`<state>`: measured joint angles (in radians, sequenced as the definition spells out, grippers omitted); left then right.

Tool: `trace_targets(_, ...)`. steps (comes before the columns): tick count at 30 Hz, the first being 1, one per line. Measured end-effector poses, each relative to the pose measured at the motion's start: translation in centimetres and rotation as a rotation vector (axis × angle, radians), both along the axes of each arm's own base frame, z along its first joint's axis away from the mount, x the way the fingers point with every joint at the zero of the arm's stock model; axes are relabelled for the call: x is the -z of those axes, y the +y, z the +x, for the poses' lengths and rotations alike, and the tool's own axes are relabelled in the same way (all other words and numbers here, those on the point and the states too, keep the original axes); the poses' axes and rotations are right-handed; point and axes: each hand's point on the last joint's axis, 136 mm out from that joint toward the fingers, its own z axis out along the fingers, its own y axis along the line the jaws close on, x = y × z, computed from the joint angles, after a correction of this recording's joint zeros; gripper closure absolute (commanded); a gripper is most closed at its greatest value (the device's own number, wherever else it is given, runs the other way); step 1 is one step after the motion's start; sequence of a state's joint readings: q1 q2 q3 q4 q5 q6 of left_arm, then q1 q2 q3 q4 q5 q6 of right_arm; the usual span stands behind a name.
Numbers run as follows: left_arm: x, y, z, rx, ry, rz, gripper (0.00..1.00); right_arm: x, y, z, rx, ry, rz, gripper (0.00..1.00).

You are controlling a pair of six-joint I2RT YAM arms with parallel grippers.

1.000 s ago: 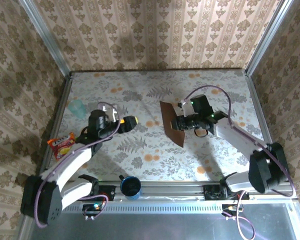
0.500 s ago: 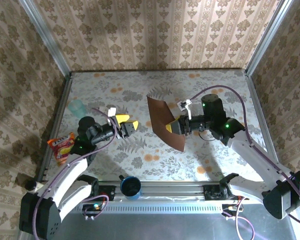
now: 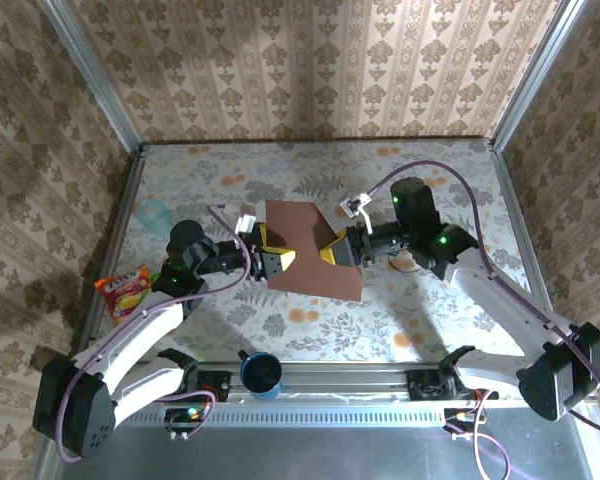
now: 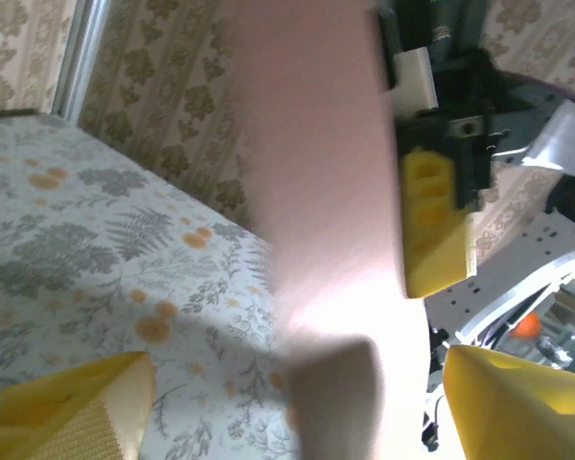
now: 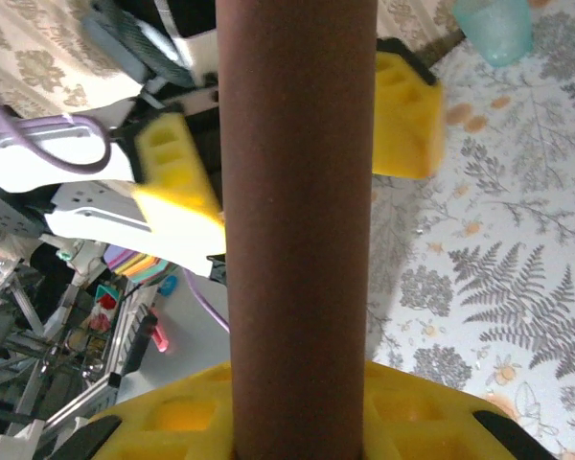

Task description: Fold a paper plane with a square sheet of paper (fold left side to right side)

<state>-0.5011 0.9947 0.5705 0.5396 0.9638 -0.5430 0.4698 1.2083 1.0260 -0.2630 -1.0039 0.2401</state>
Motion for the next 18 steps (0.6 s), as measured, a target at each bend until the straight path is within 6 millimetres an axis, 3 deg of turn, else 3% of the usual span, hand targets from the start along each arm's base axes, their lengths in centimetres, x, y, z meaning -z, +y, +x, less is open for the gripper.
trace_targets(8,1.0,-0.4,0.5,0.003,0.031,0.028,0.85,0.9,-1.1,1.4,0.044,-0.002,-0.025,0.7)
trace_targets(13,2.2,-0.5,1.6,-0.036,0.084,0.054,0.96,1.7,-1.8,2.4,0.097,-0.02,-0.062,0.56)
trace_targets(18,4.8,-0.7,3.7,-0.112,0.212,0.114,1.0,4.7,-4.3,4.6,0.249,0.035,-0.14,0.4)
